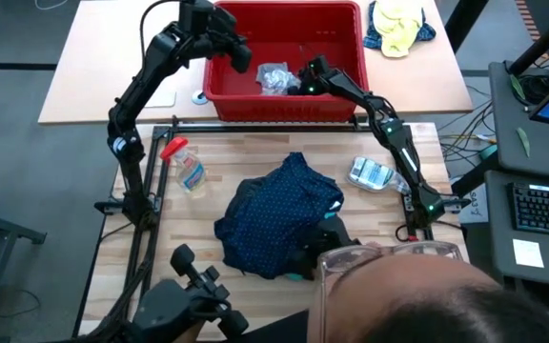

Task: Fold Laundry from Bin
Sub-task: Fold the white floral shirt

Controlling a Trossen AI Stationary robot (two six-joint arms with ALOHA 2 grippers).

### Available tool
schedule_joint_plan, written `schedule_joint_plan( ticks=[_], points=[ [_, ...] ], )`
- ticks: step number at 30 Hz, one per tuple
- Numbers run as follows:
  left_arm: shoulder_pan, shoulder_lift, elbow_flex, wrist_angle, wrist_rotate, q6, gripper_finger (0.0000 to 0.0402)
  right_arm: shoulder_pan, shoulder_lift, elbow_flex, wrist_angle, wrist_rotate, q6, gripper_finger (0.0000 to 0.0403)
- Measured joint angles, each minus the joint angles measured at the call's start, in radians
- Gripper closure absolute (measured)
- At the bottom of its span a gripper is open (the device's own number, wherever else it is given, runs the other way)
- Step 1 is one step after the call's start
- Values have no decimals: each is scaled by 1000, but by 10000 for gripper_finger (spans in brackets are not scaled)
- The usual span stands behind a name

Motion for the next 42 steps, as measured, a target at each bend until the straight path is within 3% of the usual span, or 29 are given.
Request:
schedule_joint_plan(
  ticks=[5, 8, 12, 18, 23, 30, 35, 42],
  points=[
    [0, -1, 0, -6, -6, -3, 401, -15, 1, -1, 5, -77, 0, 359],
    [0, -1, 0, -7, -7, -12, 401, -25, -6, -2, 37, -108, 3, 384],
    [0, -2, 0, -16, -8, -21, 401, -44, -45, -6, 108, -191, 24, 389],
    [0, -4, 0, -23, -8, -31, 401, -47, -168, -3, 196, -196, -34, 390],
    [0, -4, 0, -23, -8, -31, 401, -53, -200, -3, 179, -183, -51, 390],
    [0, -4, 0, -22, -8, -35, 401, -29, -183, -3, 4, -118, -111, 390],
    [0, 11, 0, -21, 50, -30, 401, -14, -180, 0, -91, 41, -150, 390],
    [-19, 17, 0, -21, 96, -30, 401, -20, -183, -6, -184, 31, -73, 390]
  ],
)
